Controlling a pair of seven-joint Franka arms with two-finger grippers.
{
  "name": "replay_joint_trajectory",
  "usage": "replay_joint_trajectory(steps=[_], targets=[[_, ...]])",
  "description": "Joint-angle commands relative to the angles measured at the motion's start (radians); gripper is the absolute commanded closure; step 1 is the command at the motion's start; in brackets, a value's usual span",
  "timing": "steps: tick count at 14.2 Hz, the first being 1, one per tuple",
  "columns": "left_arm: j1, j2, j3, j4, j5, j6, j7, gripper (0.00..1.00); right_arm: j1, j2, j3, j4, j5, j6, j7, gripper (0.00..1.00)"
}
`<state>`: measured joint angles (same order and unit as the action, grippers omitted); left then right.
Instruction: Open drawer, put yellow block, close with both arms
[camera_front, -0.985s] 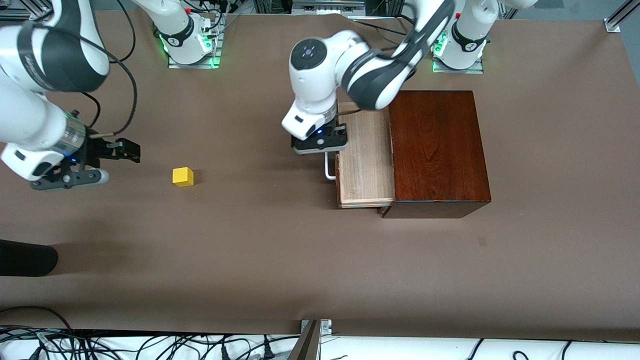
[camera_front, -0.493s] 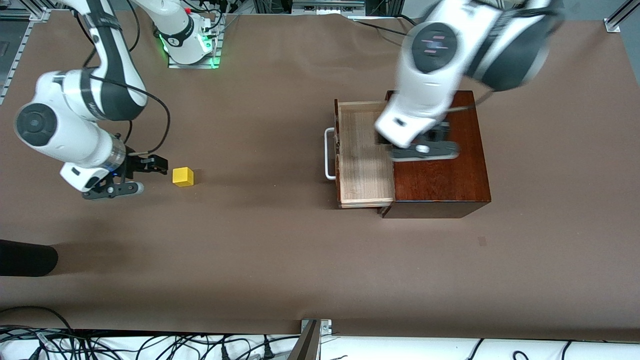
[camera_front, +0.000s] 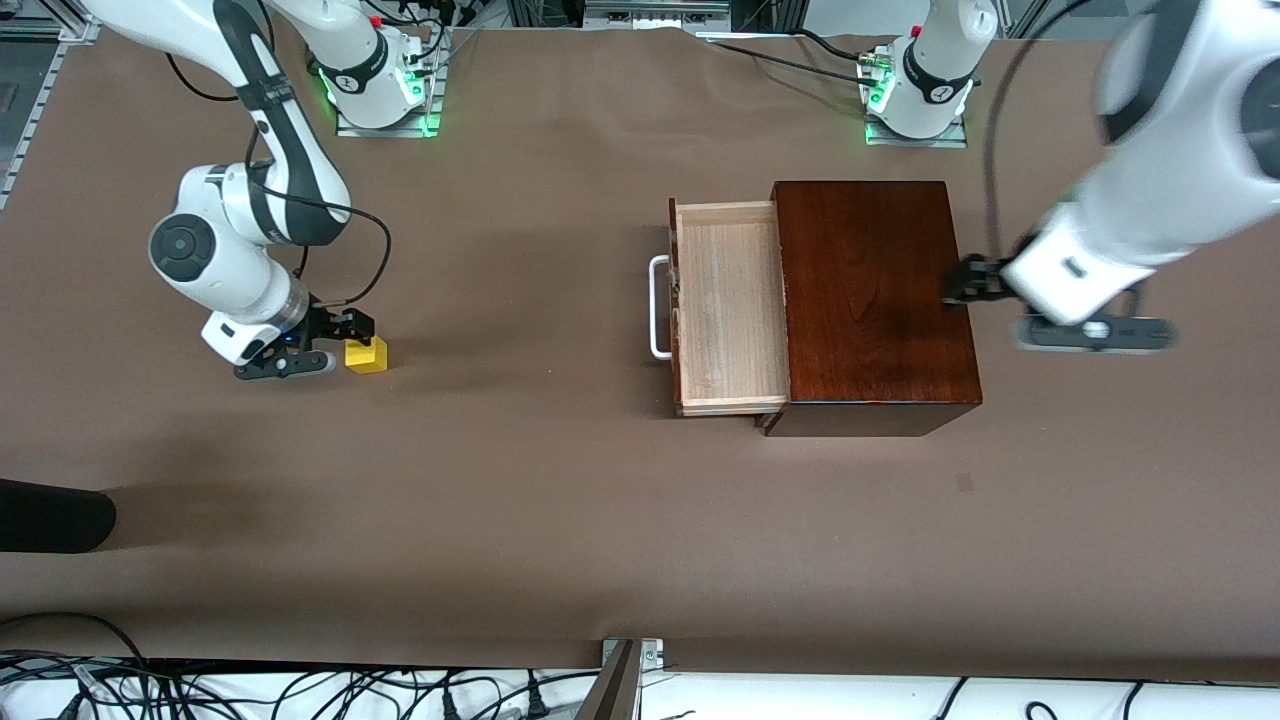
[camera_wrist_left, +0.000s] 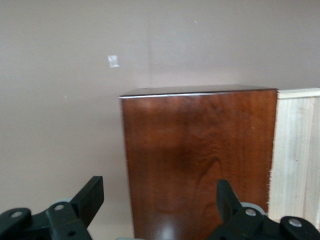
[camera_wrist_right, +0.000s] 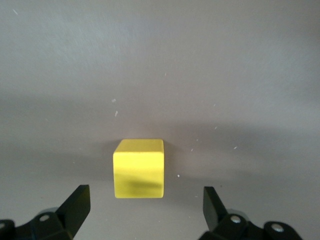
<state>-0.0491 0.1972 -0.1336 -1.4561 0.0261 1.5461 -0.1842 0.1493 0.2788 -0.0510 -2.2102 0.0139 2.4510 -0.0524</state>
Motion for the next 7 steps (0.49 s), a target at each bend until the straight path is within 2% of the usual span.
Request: replay_joint_trajectory(steps=[1, 3, 5, 7], targets=[[0.018, -0.191, 0.054, -0.255, -0.023, 0.148, 0.028, 0.00, -0.001, 0.026, 0.002, -0.022, 0.021, 0.067, 0.000, 0.00], [0.017, -0.246, 0.078, -0.328, -0.023, 0.149, 0.032, 0.00, -0.004, 0.045, 0.002, -0.028, 0.021, 0.100, 0.002, 0.00], [0.020, -0.225, 0.078, -0.285, -0.023, 0.126, 0.031, 0.00, -0.004, 0.069, 0.002, -0.028, 0.044, 0.129, 0.002, 0.00], [0.018, -0.225, 0.071, -0.282, -0.022, 0.126, 0.031, 0.00, -0.004, 0.085, 0.002, -0.026, 0.049, 0.147, -0.006, 0.00]])
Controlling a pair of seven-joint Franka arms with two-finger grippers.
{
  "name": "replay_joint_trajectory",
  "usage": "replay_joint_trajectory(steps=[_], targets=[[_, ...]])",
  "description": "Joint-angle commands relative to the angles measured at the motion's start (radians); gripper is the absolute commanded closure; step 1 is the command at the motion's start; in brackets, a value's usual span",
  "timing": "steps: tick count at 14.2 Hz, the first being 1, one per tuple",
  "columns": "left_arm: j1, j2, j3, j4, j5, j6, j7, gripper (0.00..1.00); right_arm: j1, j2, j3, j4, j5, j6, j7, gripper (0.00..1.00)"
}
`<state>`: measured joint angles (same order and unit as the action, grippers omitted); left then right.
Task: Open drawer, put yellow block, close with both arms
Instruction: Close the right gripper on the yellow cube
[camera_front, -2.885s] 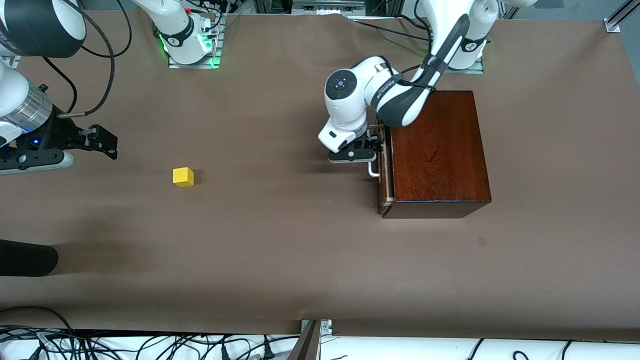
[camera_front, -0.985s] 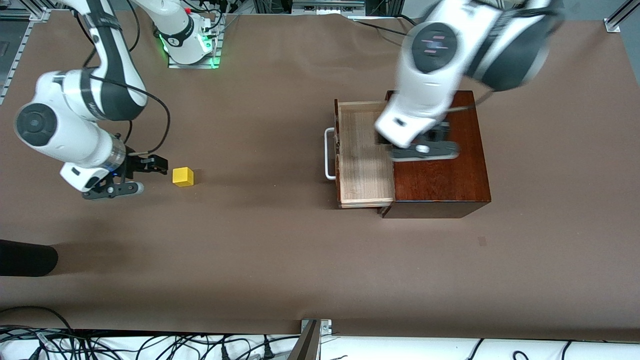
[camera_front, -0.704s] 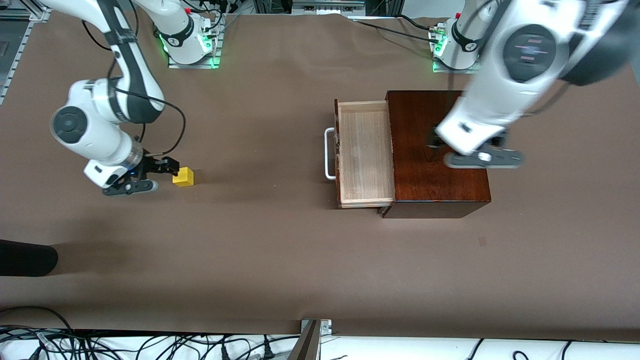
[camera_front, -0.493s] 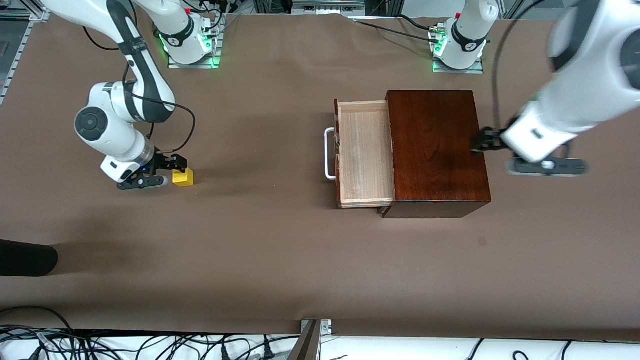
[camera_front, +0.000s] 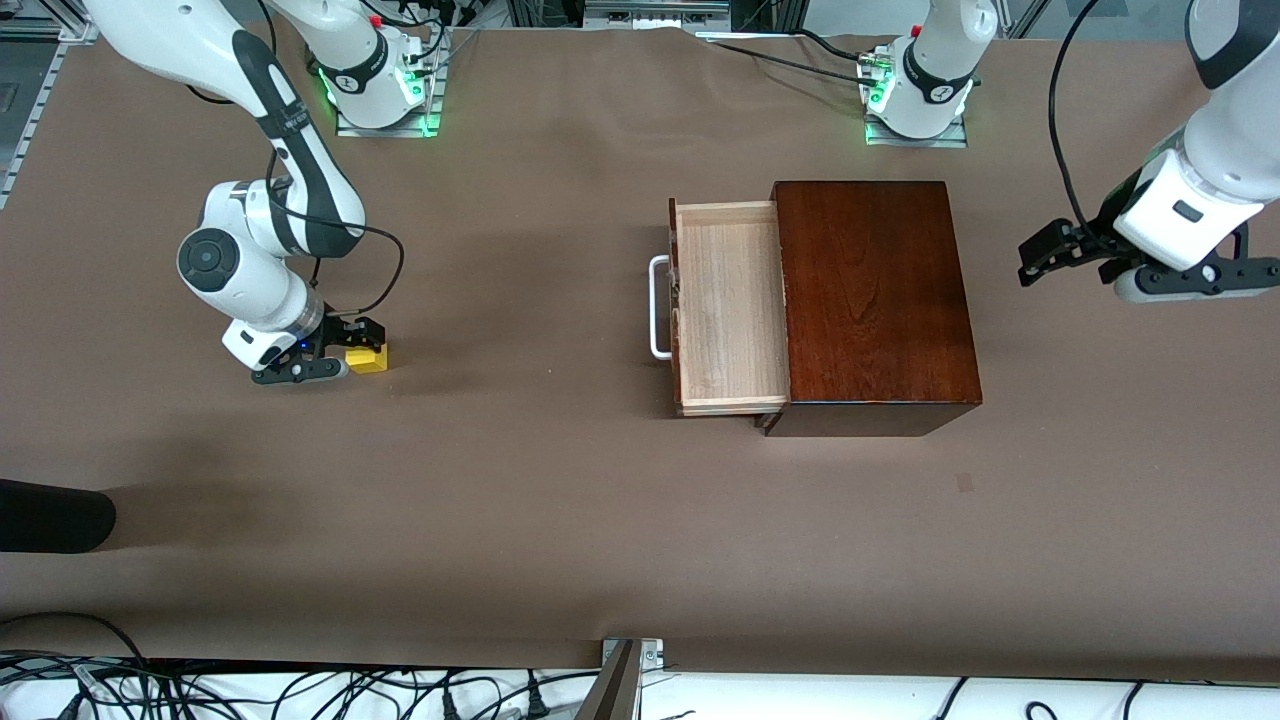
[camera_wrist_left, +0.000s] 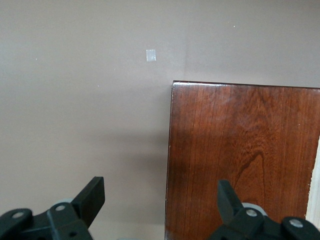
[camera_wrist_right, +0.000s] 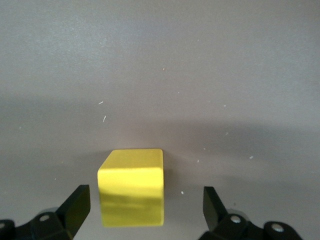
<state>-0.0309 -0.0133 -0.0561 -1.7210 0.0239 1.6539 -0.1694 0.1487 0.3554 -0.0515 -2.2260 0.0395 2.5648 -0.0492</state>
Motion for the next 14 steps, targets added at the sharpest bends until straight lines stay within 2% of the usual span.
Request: replay_joint_trajectory(steps=[1, 3, 4, 8, 9, 12, 14], targets=[[-0.001, -0.014, -0.013, -0.014, -0.018, 0.014, 0.016, 0.00, -0.003, 0.014, 0.004, -0.011, 0.023, 0.034, -0.009, 0.00], [-0.003, -0.014, -0.015, -0.011, -0.012, 0.017, 0.016, 0.00, -0.003, 0.027, 0.004, -0.009, 0.028, 0.041, -0.009, 0.02], [-0.001, -0.014, -0.013, -0.011, -0.012, 0.014, 0.018, 0.00, -0.003, 0.028, 0.004, -0.006, 0.030, 0.041, -0.009, 0.15], [-0.004, -0.011, -0.015, -0.009, -0.012, 0.017, 0.018, 0.00, 0.002, 0.034, 0.005, 0.003, 0.028, 0.040, -0.014, 0.88], [-0.006, -0.013, -0.015, -0.003, -0.013, 0.014, 0.018, 0.00, 0.002, 0.034, 0.012, 0.011, 0.028, 0.038, -0.015, 1.00], [-0.014, -0.011, -0.015, 0.003, -0.013, 0.009, 0.014, 0.00, 0.003, 0.028, 0.042, 0.060, 0.026, 0.034, -0.017, 1.00], [-0.014, -0.011, -0.015, 0.003, -0.015, 0.007, 0.016, 0.00, 0.003, 0.013, 0.100, 0.101, 0.023, 0.022, -0.029, 1.00]])
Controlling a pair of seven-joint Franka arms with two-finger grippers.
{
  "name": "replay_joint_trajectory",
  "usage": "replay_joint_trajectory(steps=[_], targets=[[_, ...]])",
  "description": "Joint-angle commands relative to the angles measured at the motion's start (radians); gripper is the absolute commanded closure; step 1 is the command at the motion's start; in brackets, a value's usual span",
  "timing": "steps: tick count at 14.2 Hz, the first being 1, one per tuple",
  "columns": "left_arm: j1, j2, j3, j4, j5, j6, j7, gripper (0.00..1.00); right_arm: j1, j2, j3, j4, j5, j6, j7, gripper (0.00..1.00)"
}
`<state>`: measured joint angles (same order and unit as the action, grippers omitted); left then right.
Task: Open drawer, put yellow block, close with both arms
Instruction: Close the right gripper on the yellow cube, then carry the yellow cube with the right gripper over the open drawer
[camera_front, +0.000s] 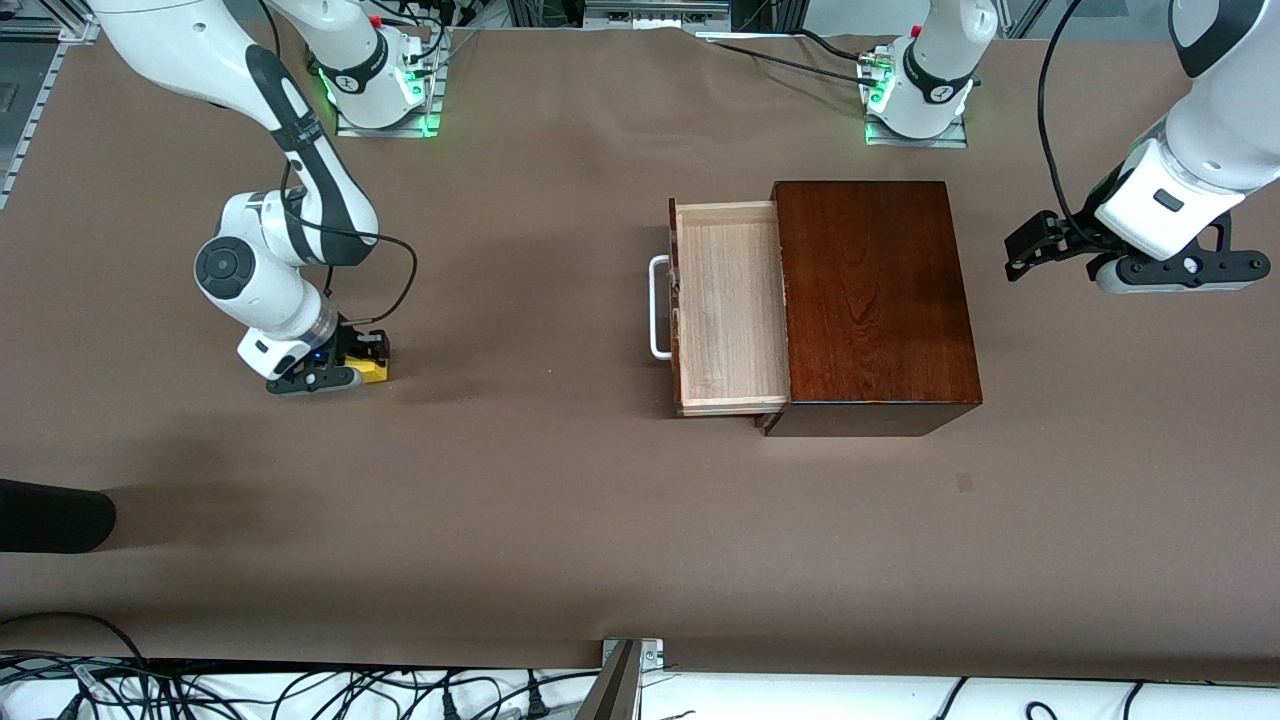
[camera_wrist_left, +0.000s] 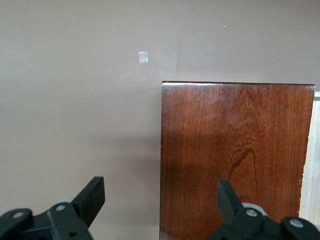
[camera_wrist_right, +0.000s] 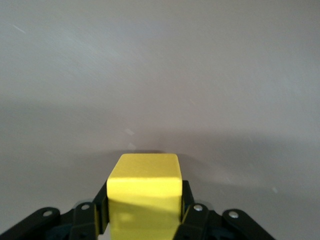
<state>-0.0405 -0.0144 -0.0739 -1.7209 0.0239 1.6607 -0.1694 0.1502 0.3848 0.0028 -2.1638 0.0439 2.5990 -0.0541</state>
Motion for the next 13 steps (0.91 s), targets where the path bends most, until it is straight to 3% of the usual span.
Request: replay_joint_trajectory(steps=[1, 6, 8, 13], targets=[[-0.004, -0.010, 0.003, 0.001, -0.015, 0.001, 0.016, 0.00, 0.002, -0.035, 0.078, 0.054, 0.016, -0.013, -0.053, 1.00], [-0.013, -0.010, -0.010, 0.006, -0.015, 0.001, 0.005, 0.00, 0.006, -0.034, 0.215, 0.344, 0.016, -0.343, -0.081, 1.00], [-0.013, -0.010, -0.012, 0.006, -0.016, 0.001, 0.005, 0.00, 0.050, -0.034, 0.261, 0.422, 0.024, -0.370, -0.066, 1.00], [-0.012, -0.010, -0.012, 0.006, -0.016, 0.001, 0.005, 0.00, 0.277, 0.000, 0.273, 0.584, 0.019, -0.476, -0.063, 1.00]])
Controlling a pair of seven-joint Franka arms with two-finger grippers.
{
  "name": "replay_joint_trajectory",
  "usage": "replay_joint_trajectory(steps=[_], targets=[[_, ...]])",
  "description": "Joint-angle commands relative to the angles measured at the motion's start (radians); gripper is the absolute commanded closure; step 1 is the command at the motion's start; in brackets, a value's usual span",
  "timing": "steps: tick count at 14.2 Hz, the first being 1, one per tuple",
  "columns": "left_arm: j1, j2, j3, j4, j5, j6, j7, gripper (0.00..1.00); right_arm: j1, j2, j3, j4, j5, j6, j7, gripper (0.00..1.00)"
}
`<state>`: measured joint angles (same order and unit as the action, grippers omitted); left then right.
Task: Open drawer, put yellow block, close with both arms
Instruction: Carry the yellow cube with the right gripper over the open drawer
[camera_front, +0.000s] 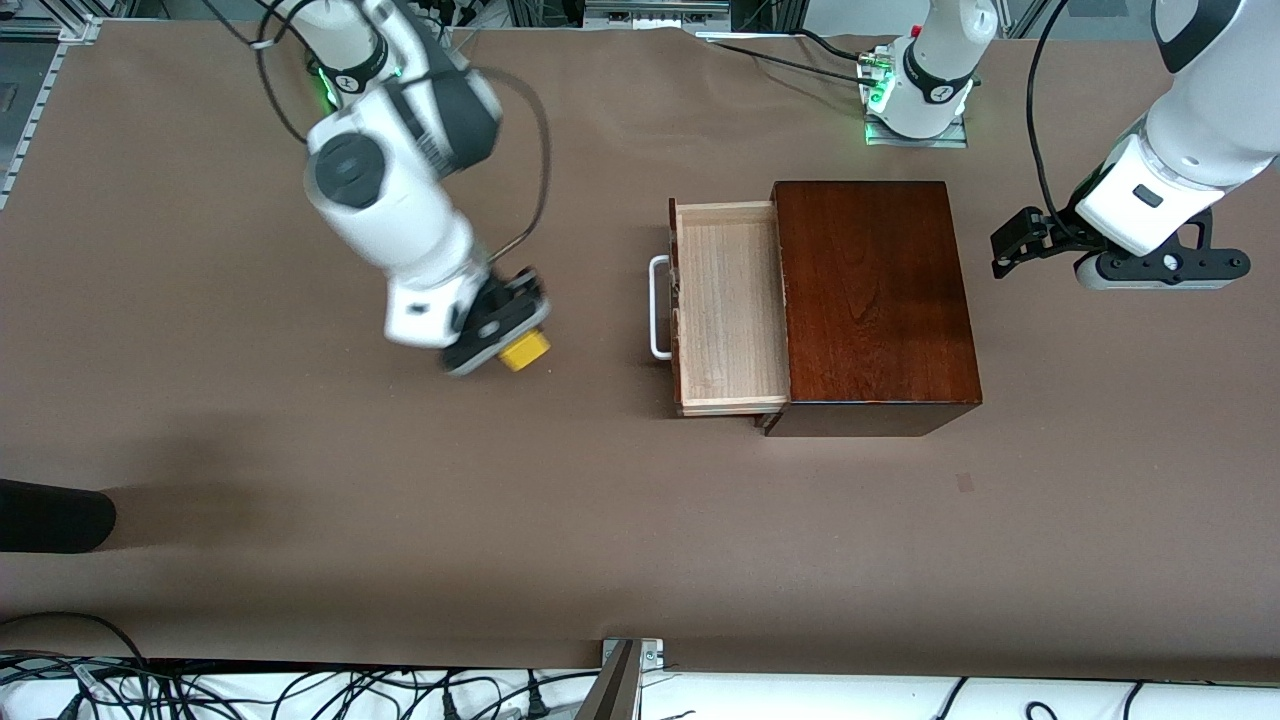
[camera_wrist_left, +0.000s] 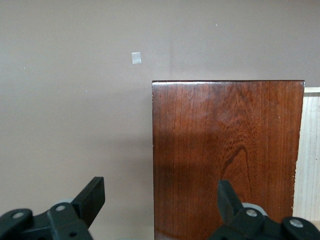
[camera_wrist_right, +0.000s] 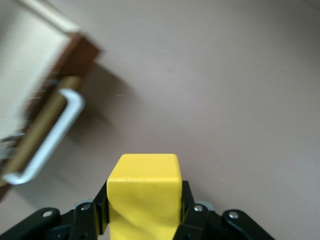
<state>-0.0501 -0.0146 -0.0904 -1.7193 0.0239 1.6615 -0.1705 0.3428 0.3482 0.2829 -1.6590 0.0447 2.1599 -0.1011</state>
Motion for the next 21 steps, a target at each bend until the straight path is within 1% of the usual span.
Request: replay_joint_trajectory(steps=[1, 2, 3, 5, 7, 9, 10, 16, 21], targets=[[-0.004, -0.010, 0.005, 0.006, -0.016, 0.000, 0.005, 0.00, 0.131, 0.055, -0.007, 0.102, 0.011, -0.037, -0.014, 1.00], [-0.004, -0.010, 0.005, 0.007, -0.016, 0.000, 0.005, 0.00, 0.172, 0.077, -0.007, 0.141, 0.001, -0.037, -0.015, 1.00], [-0.004, -0.010, 0.005, 0.007, -0.016, 0.000, 0.005, 0.00, 0.229, 0.104, -0.008, 0.181, -0.029, -0.038, -0.017, 1.00], [-0.004, -0.010, 0.005, 0.007, -0.016, 0.000, 0.005, 0.00, 0.330, 0.171, -0.010, 0.267, -0.133, -0.040, -0.017, 1.00], [-0.004, -0.010, 0.003, 0.007, -0.016, 0.000, 0.005, 0.00, 0.410, 0.250, -0.010, 0.353, -0.239, -0.043, -0.020, 1.00], [-0.004, -0.010, 0.003, 0.009, -0.016, 0.000, 0.006, 0.00, 0.461, 0.317, -0.011, 0.418, -0.337, -0.043, -0.038, 1.00], [-0.004, -0.010, 0.003, 0.007, -0.016, 0.000, 0.005, 0.00, 0.472, 0.336, -0.010, 0.429, -0.367, -0.042, -0.069, 1.00], [-0.004, -0.010, 0.003, 0.009, -0.015, 0.000, 0.005, 0.00, 0.434, 0.377, -0.011, 0.426, -0.364, -0.043, -0.360, 1.00], [-0.004, -0.005, 0.003, 0.010, -0.015, 0.001, 0.006, 0.00, 0.403, 0.422, -0.011, 0.416, -0.359, -0.045, -0.465, 1.00]])
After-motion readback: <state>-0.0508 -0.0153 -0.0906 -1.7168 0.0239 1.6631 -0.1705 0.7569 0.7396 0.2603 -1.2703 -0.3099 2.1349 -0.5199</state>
